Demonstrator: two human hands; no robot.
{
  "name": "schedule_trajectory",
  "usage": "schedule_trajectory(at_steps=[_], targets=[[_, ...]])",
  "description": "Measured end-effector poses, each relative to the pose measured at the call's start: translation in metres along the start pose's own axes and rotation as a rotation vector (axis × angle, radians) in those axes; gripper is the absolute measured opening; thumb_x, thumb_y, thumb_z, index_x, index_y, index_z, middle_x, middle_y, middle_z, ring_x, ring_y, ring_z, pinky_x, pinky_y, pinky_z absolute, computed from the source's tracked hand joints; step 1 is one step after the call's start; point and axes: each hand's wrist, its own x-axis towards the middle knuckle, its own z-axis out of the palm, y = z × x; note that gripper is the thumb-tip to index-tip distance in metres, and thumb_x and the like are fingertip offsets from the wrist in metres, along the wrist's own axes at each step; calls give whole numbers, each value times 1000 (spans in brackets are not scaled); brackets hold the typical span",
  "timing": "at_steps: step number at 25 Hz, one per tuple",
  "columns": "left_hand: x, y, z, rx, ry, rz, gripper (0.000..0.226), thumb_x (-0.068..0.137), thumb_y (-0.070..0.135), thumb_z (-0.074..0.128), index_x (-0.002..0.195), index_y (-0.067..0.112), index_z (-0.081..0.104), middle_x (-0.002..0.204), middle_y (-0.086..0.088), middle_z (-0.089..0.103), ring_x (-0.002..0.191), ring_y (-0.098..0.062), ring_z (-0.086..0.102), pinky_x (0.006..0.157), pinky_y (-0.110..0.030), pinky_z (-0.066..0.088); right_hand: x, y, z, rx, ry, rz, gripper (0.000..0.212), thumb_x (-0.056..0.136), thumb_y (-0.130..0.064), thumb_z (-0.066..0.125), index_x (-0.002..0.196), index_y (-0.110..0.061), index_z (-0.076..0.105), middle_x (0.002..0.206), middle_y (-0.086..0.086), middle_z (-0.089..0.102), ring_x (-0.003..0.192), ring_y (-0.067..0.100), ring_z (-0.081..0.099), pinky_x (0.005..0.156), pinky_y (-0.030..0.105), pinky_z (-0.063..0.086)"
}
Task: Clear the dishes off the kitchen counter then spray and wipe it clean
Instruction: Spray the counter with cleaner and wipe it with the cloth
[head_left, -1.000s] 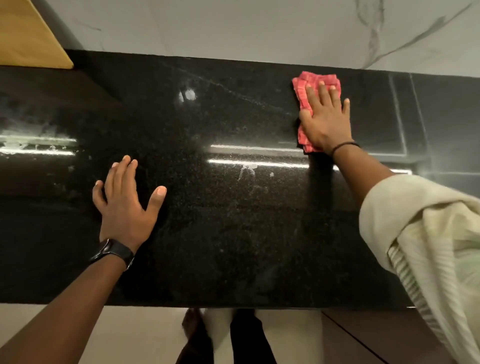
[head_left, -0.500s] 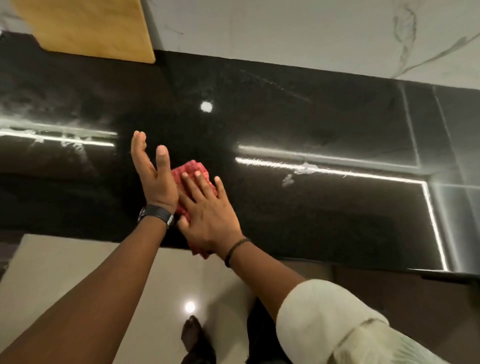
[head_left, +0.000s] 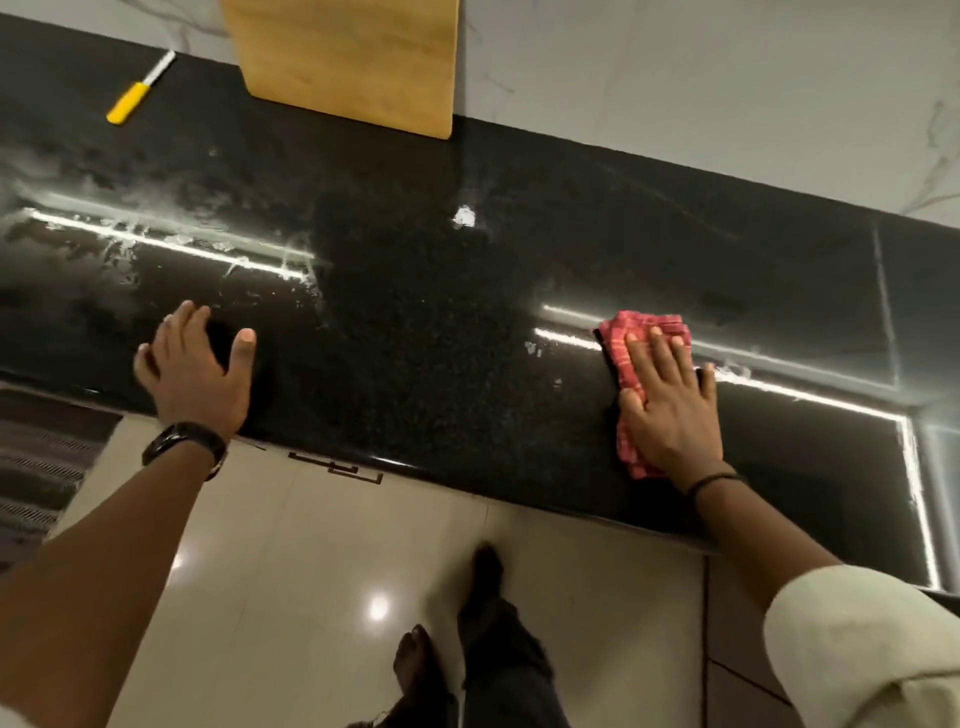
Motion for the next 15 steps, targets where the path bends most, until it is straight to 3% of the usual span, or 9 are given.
schedule_trajectory(at_steps=[4, 9, 15], targets=[[0, -7, 3, 0, 9, 2, 62, 102, 56, 32, 152, 18, 33, 165, -1, 25, 155, -20, 12, 121, -51, -3, 95, -32, -15, 50, 16, 19, 70, 97, -53, 19, 164, -39, 7, 173, -4, -1, 159, 20, -5, 127, 57, -1], [10, -5, 10, -20, -27, 4, 65, 102, 58, 26, 153, 18, 34, 165, -1, 26, 156, -19, 11, 124, -53, -1, 222, -101, -30, 81, 21, -38, 72, 96, -56, 22, 164, -36, 6, 173, -1, 0, 159, 26, -6, 126, 58, -4], [13, -11, 11, -9, -13, -18, 67, 101, 59, 26, 154, 18, 33, 166, 1, 24, 156, -17, 9, 124, -56, 4, 243, -272, -13, 17, -52, -334, 76, 94, -58, 25, 164, -32, 12, 173, 4, 7, 159, 32, 3, 125, 62, 1]])
